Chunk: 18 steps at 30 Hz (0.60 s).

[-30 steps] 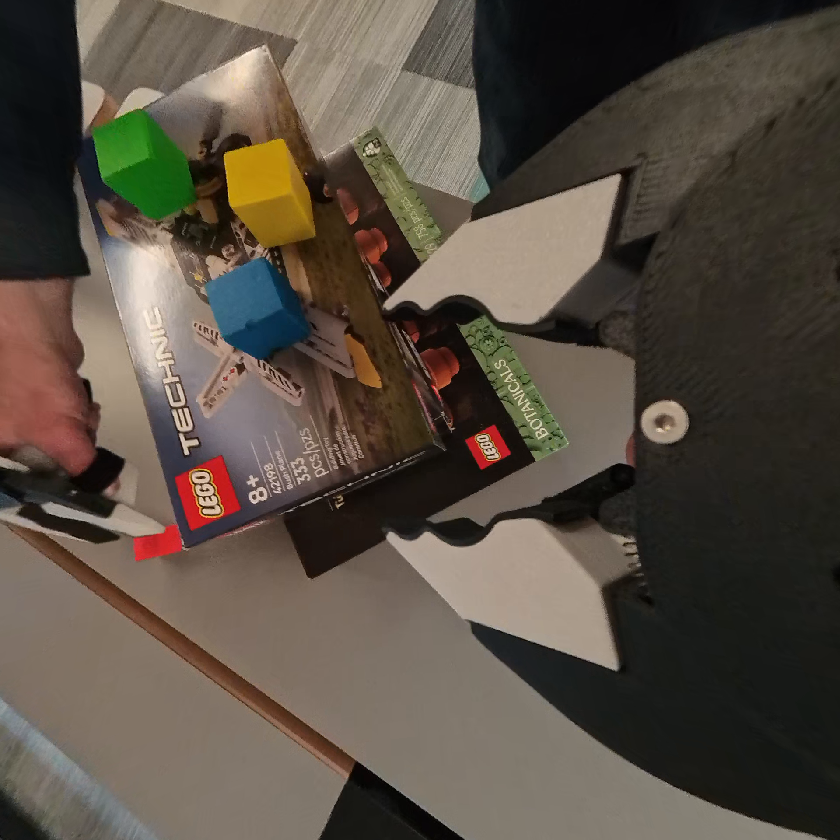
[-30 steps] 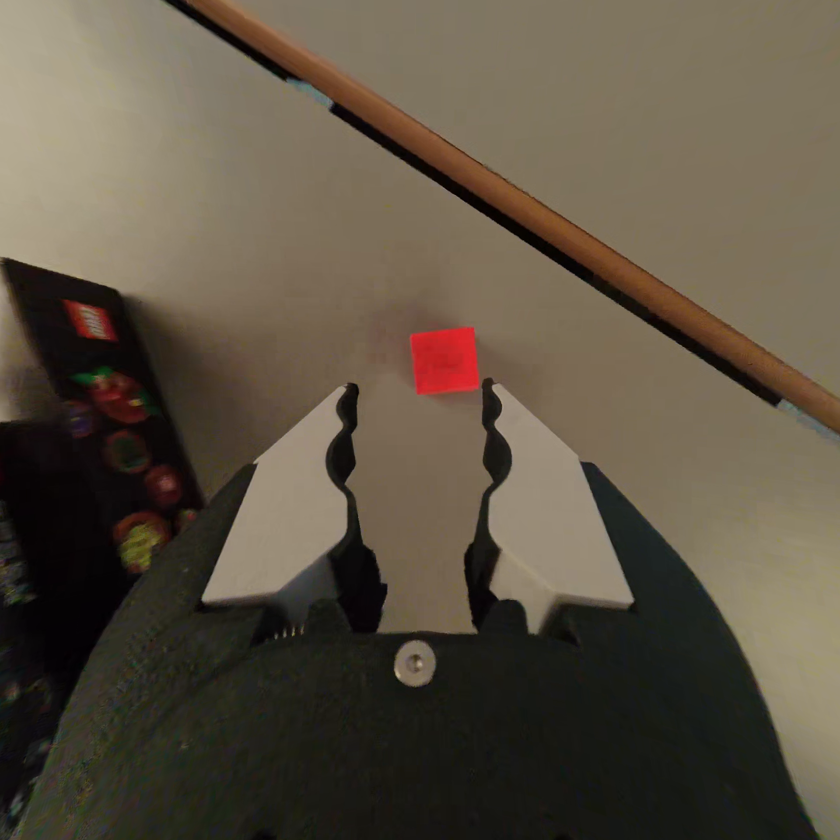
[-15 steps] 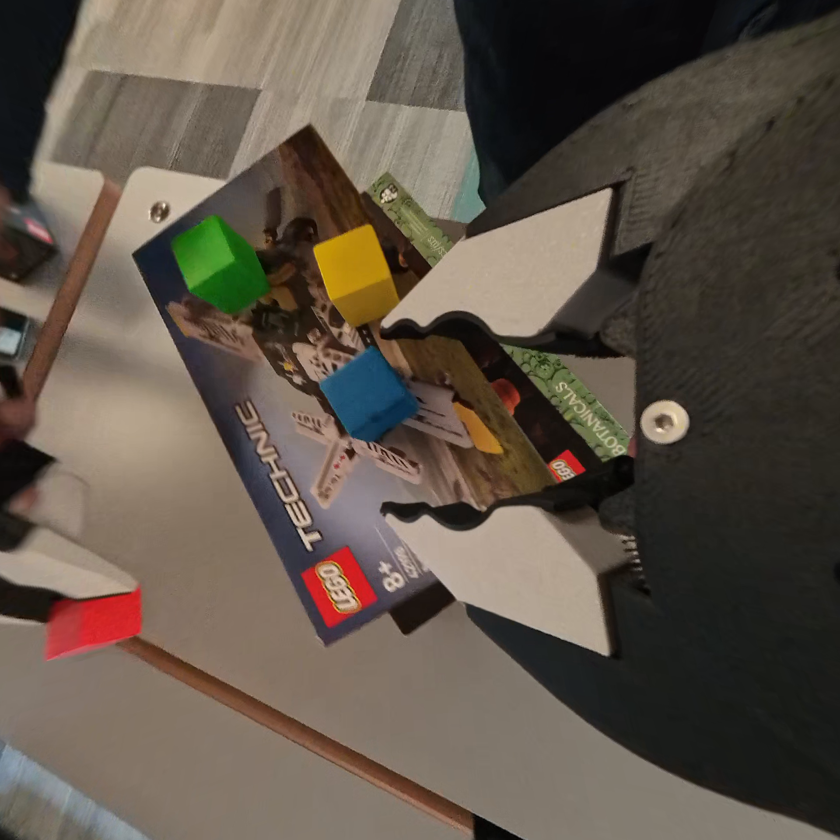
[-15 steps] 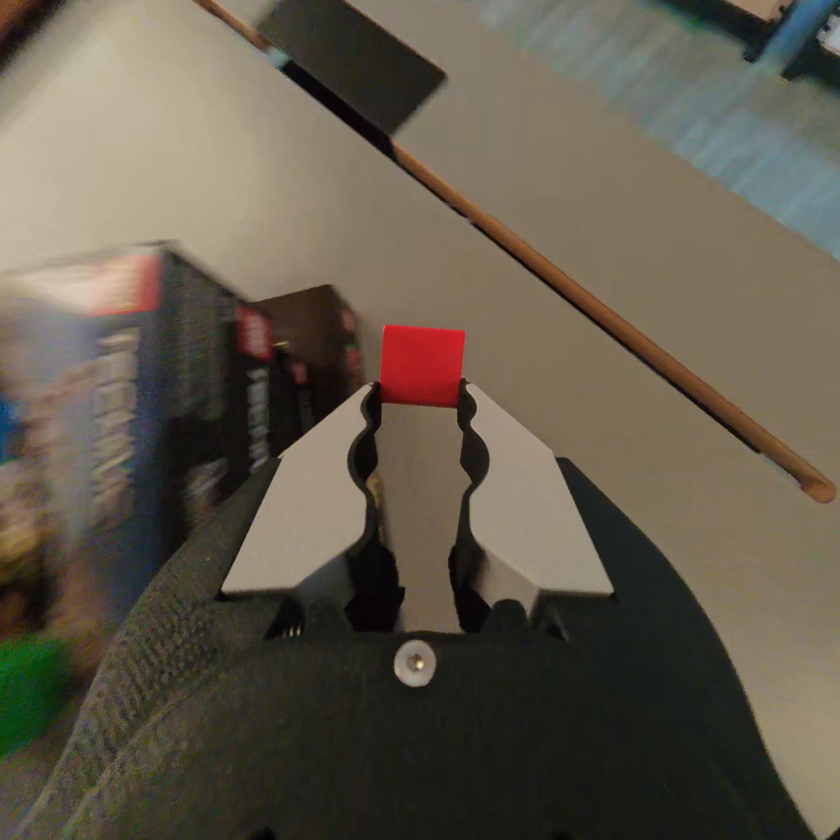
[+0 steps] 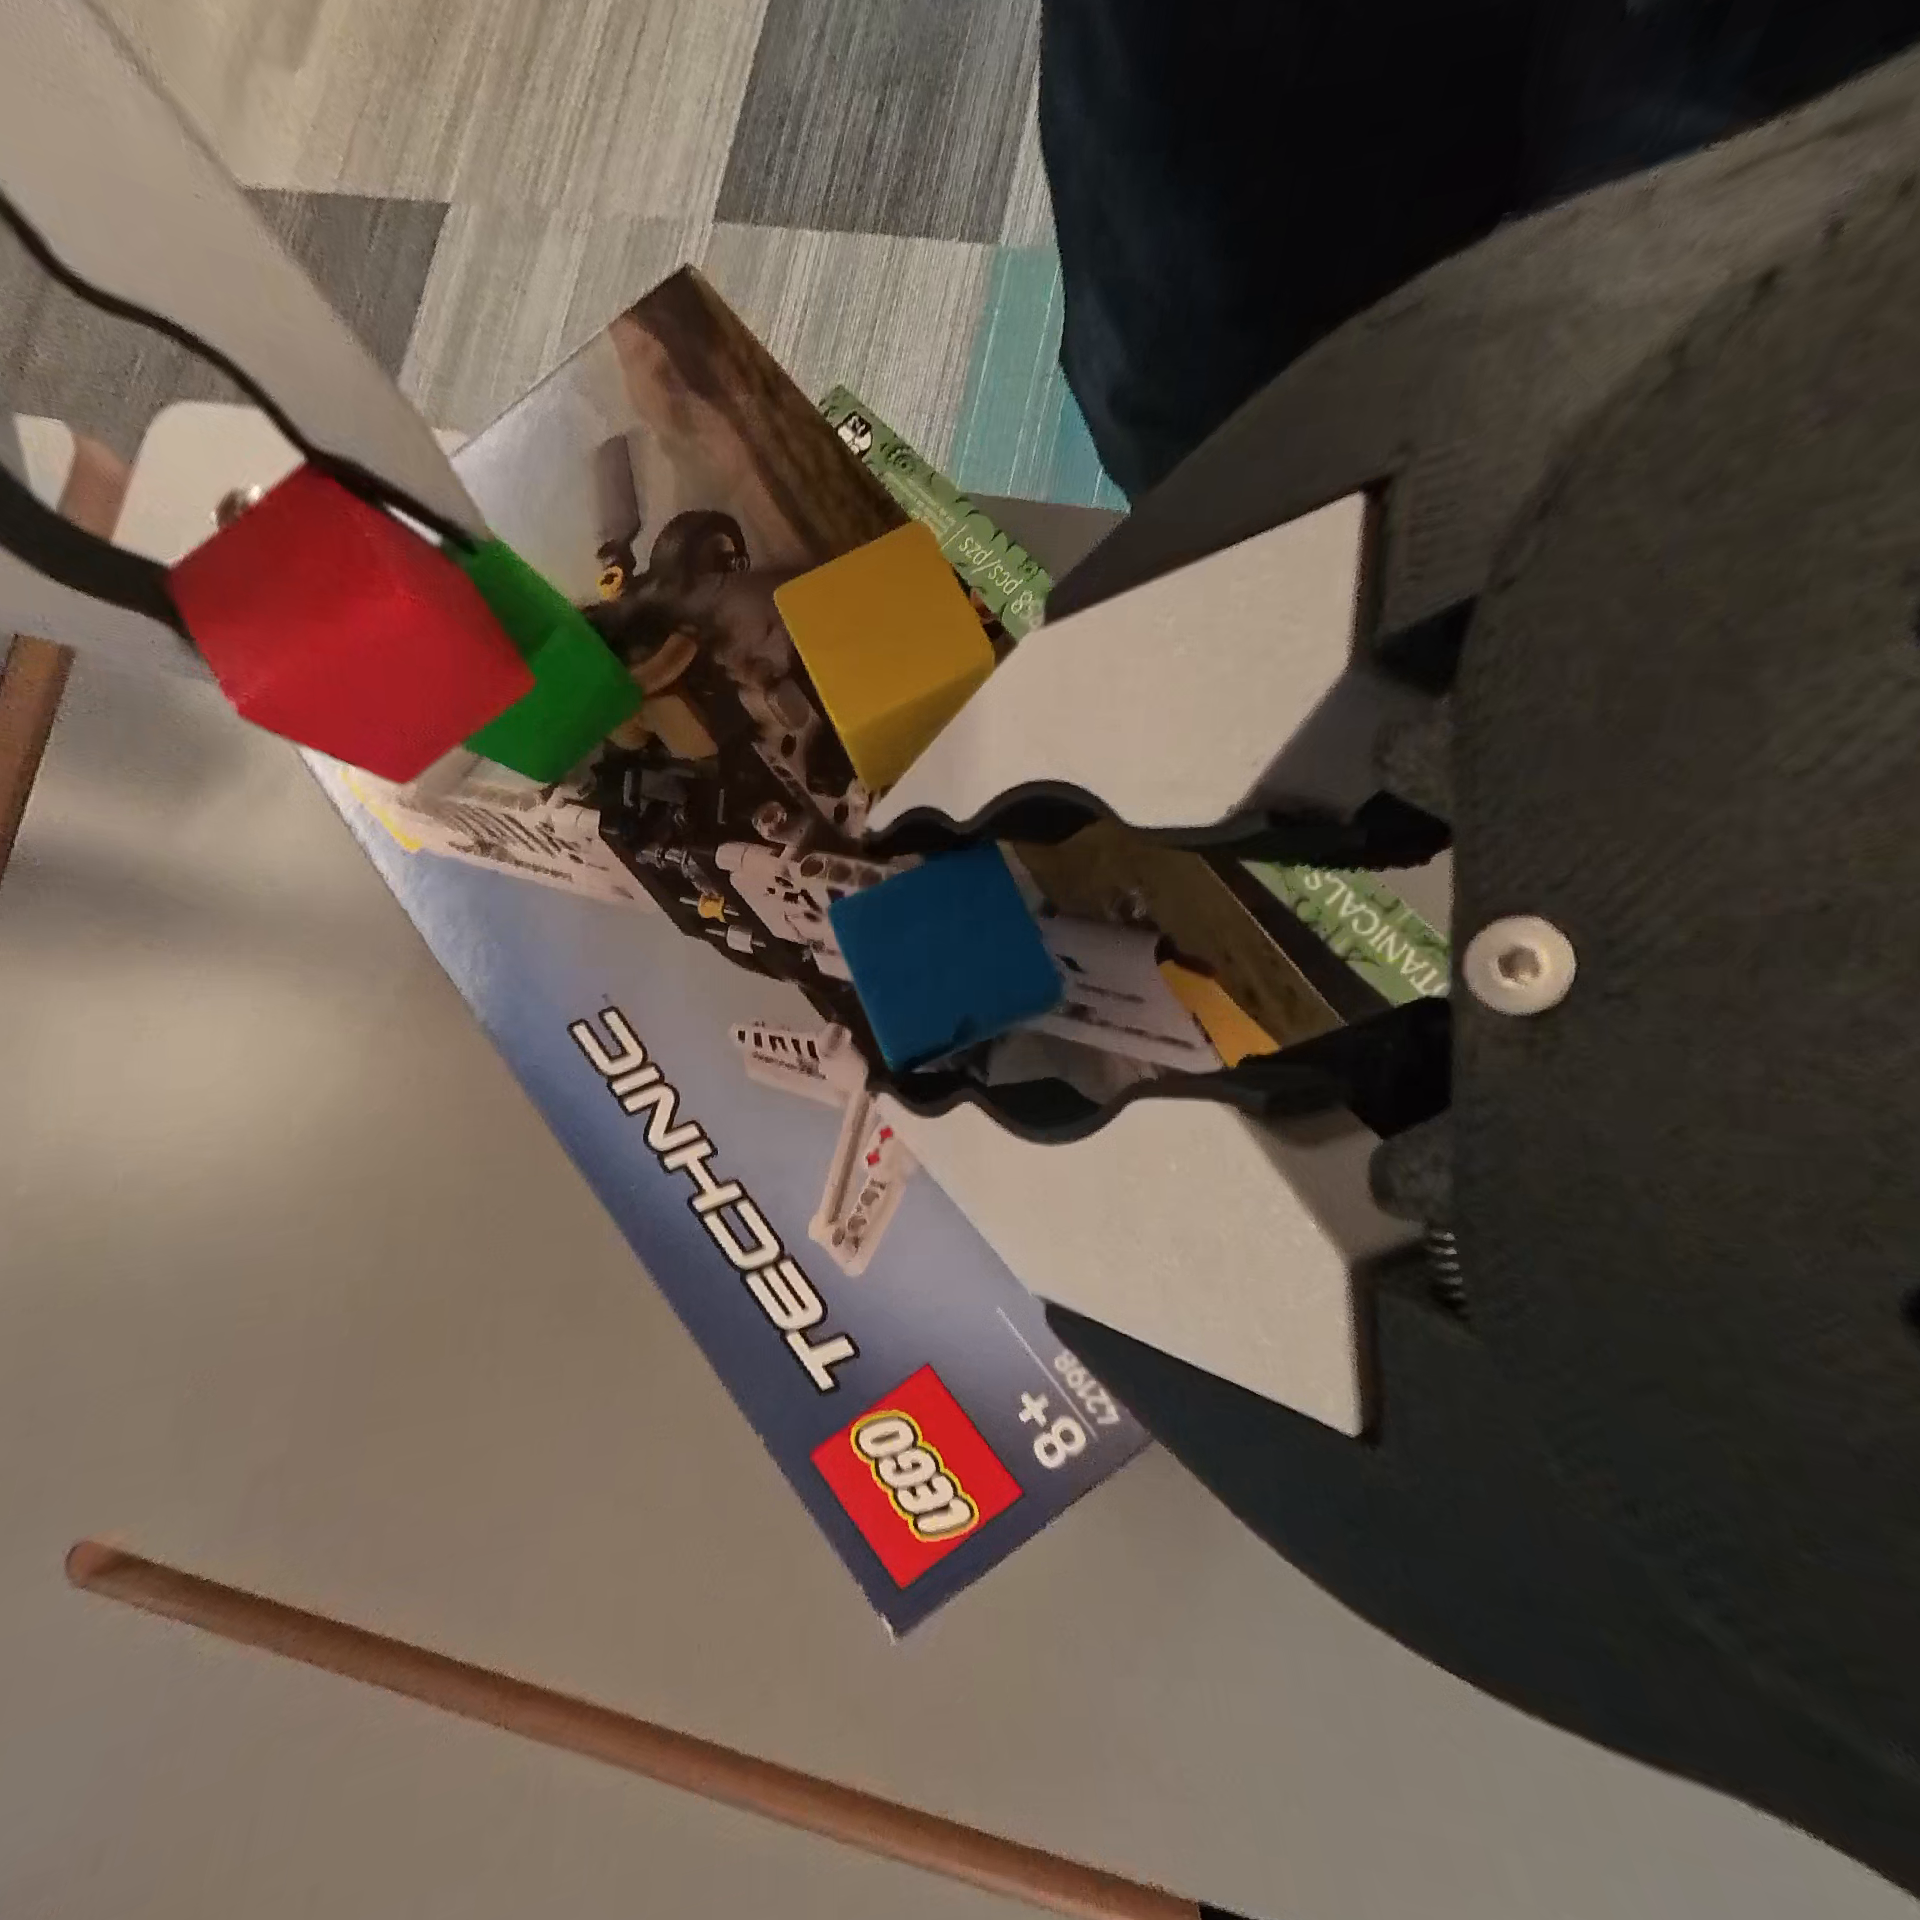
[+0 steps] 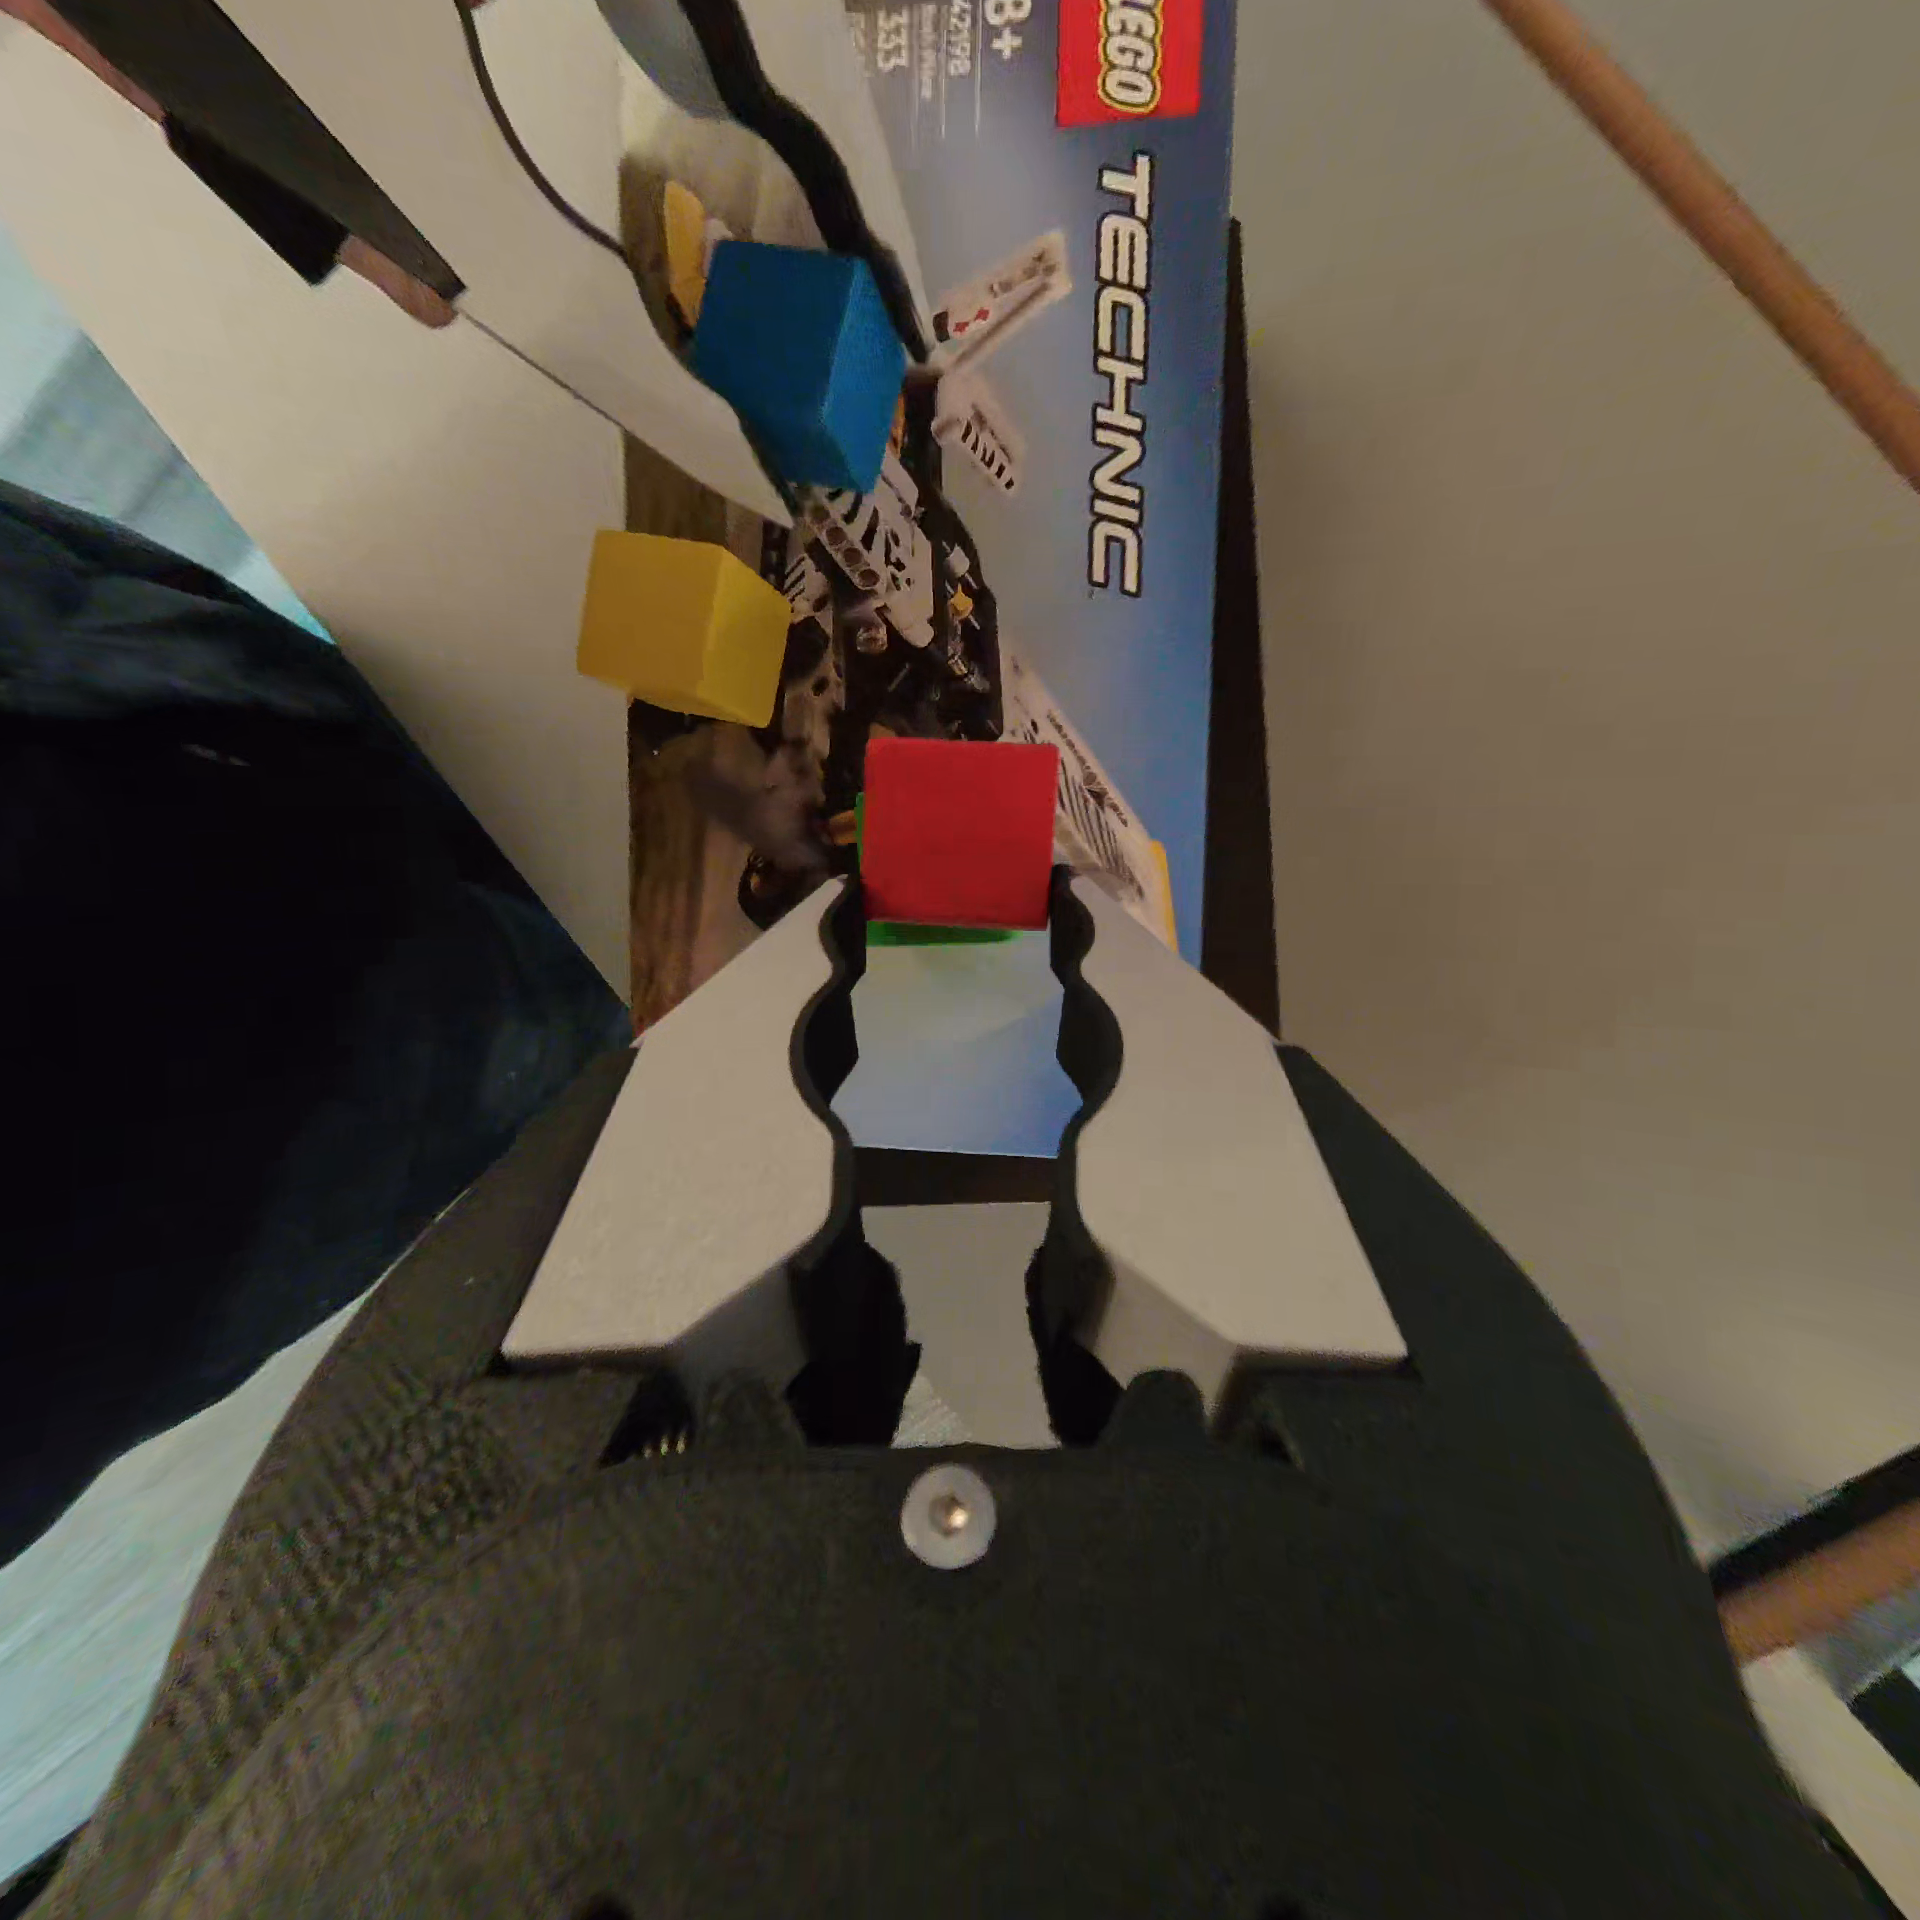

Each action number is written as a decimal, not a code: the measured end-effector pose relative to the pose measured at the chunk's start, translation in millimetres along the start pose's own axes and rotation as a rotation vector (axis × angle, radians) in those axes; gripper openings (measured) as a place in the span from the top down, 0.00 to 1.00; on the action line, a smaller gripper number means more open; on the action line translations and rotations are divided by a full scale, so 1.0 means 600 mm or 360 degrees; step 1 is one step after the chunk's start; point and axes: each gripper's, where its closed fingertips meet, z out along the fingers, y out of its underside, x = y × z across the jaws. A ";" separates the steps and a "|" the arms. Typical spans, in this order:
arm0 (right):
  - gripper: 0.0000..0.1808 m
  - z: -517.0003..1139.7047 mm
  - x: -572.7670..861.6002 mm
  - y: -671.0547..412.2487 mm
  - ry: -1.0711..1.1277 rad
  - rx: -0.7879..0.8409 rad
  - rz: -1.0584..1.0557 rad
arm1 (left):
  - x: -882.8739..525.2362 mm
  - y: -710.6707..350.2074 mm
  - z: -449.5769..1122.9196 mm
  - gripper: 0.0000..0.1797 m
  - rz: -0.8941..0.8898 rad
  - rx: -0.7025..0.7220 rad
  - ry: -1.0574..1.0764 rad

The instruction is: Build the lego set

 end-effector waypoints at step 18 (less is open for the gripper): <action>0.81 0.039 -0.013 0.007 0.0094 0.0035 0.0020 | 0.092 -0.002 0.004 0.69 -0.0099 -0.0052 0.0004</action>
